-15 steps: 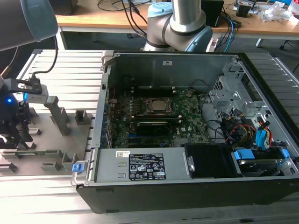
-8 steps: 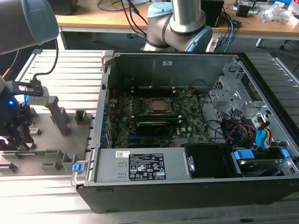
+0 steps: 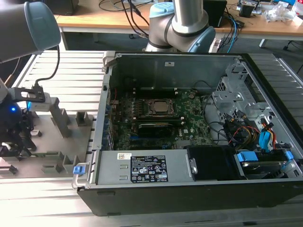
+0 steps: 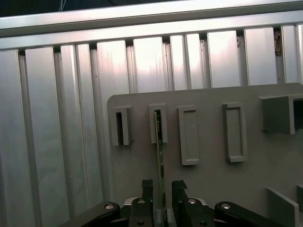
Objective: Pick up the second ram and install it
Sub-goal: 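Pick up the second ram and move it above second insertion slot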
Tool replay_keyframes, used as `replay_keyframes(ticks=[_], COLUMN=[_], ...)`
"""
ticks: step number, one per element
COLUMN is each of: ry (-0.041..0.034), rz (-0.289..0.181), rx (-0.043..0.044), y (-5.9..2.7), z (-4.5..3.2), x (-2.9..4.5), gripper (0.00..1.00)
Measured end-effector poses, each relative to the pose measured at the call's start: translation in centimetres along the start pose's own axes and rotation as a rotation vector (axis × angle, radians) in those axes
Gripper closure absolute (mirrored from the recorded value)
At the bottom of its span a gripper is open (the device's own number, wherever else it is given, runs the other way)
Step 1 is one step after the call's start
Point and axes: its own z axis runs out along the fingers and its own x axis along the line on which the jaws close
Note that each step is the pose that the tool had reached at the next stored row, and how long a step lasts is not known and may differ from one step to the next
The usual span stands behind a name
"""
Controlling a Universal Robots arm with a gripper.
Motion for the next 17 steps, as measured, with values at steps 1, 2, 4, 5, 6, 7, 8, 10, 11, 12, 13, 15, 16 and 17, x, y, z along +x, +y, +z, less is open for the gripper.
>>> replay_keyframes(ticks=[1,2,4,5,6,7,8,10,11,12,13,15,16,17], ry=[0.0001,0.0000,-0.0001,-0.0004,-0.0006,-0.0006,-0.0006,-0.0006,-0.0006,-0.0006,-0.0006,-0.0006,-0.0005,-0.0004], rz=[-0.001,-0.002,-0.025,-0.054,-0.060,-0.062,-0.062,-0.062,-0.062,-0.062,-0.062,-0.062,-0.062,-0.062], rx=[-0.0001,0.0000,0.0007,0.0018,0.0020,0.0022,0.0020,0.0021,0.0021,0.0022,0.0021,0.0021,0.0019,0.0018], y=[0.00,0.00,0.01,0.00,0.00,0.00,0.01,0.01,0.02,0.02,0.02,0.02,0.03,0.03], z=[0.13,0.24,0.43,0.57,0.65,0.73,0.98,1.51,1.78,1.97,2.07,2.50,2.56,2.57], x=[0.10,0.13,0.14,0.14,0.13,0.13,0.12,0.10,0.09,0.09,0.08,0.07,0.07,0.07], gripper=[0.70,0.70,0.70,0.70,0.70,0.70,0.70,0.70,0.70,0.70,0.70,0.70,0.70,0.70])
